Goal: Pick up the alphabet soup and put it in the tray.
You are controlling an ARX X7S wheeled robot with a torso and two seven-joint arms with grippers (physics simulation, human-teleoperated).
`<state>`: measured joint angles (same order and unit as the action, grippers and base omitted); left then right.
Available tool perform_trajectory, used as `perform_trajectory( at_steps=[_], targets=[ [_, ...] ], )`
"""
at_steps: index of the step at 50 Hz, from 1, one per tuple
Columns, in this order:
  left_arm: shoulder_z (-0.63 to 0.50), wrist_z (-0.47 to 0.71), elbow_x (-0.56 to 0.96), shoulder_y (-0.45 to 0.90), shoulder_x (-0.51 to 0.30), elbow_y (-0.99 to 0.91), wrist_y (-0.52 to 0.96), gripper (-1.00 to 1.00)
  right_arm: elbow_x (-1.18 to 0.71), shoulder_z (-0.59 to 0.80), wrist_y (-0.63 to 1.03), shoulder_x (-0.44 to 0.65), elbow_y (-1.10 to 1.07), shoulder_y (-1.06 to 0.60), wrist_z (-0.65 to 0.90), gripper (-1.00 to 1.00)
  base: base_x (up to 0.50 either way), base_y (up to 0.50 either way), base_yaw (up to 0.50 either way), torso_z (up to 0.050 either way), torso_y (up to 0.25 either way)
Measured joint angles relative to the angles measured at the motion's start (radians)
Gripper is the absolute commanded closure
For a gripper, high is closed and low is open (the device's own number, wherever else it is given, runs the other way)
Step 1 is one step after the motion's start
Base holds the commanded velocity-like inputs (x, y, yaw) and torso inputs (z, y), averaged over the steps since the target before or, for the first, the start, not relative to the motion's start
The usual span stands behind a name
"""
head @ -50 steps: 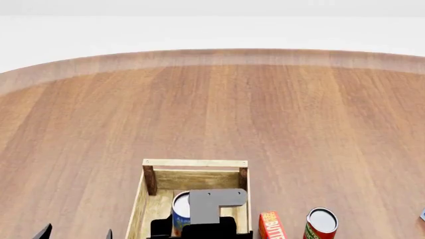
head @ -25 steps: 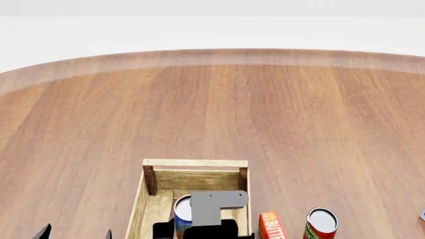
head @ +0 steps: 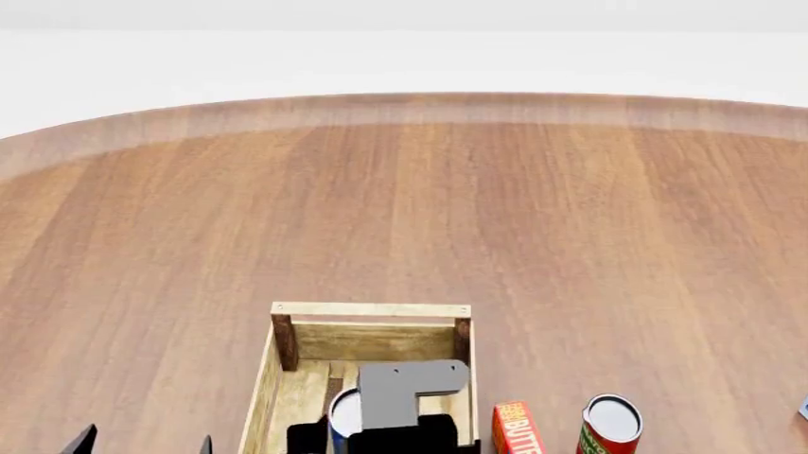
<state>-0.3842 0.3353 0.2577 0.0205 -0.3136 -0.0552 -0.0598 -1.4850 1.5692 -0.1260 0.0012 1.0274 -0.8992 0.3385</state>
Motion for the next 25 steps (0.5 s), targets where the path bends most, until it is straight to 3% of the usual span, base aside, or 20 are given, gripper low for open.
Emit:
perform_trajectory(
  at_steps=[25],
  targets=[
    [-0.007,0.012,-0.004,-0.002,-0.007,-0.013,0.002,-1.0,0.049,-0.008,-0.055,0.002,-0.019,0.012,0.018,-1.0,0.0,0.0,0.0,0.0,0.0]
  ],
)
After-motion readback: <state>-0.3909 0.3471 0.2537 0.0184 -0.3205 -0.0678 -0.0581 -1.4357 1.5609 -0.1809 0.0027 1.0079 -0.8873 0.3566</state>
